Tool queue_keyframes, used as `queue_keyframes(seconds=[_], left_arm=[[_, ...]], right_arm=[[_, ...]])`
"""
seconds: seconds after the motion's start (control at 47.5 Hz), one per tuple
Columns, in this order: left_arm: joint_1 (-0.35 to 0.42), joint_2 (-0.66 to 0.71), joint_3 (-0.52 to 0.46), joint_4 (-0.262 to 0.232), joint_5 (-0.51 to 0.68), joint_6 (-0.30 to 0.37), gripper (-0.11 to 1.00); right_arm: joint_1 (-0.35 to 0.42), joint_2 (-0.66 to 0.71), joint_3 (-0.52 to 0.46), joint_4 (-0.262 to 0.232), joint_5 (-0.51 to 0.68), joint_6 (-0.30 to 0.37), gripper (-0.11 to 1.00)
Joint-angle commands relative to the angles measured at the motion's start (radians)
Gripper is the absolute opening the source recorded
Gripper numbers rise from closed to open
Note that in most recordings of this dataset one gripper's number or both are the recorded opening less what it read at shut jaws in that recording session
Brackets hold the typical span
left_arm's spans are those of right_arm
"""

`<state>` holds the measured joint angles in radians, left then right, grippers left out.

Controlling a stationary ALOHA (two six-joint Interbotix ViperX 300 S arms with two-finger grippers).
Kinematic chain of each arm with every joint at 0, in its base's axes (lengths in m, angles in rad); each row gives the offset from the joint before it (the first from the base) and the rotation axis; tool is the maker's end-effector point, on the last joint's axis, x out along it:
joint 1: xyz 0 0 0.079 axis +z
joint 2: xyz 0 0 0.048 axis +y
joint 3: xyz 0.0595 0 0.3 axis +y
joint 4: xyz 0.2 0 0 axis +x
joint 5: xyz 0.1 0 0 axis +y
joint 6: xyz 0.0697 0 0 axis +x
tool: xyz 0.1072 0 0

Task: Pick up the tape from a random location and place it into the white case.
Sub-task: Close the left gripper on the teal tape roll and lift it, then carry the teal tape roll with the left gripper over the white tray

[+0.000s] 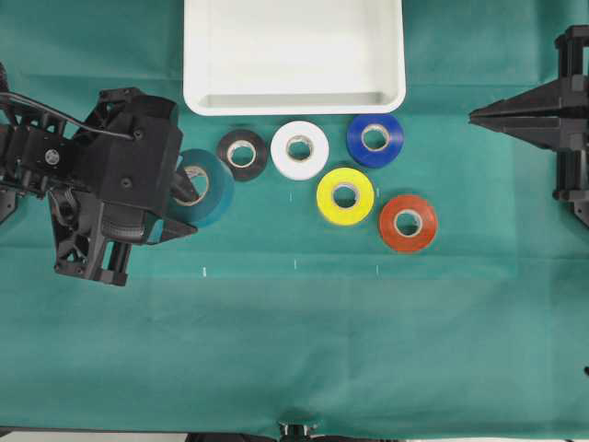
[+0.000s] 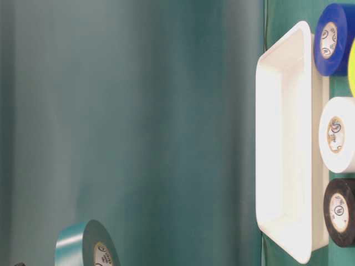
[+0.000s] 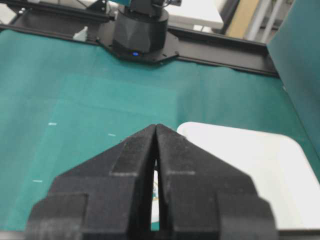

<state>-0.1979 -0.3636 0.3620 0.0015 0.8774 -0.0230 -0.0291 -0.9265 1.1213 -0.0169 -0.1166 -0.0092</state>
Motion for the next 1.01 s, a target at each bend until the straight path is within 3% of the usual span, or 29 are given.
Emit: queue_keyframes(seconds=[0.0, 0.589, 0.989], left_arm=[[0.003, -0.020, -0.011, 0.003, -0.003, 0.000, 0.23], [0.046, -0.023, -0.006, 0.003, -0.002, 0.002, 0.23], [0.296, -0.081, 0.049, 0.003, -0.002, 0.006, 0.23]], right_arm=[[-0.002, 0.006, -0.029, -0.002, -0.005, 0.002, 0.00], [-0.002, 0.006, -0.026, -0.002, -0.002, 0.000, 0.00], [-0.002, 0.006, -0.028, -0.002, -0.002, -0.003, 0.00]])
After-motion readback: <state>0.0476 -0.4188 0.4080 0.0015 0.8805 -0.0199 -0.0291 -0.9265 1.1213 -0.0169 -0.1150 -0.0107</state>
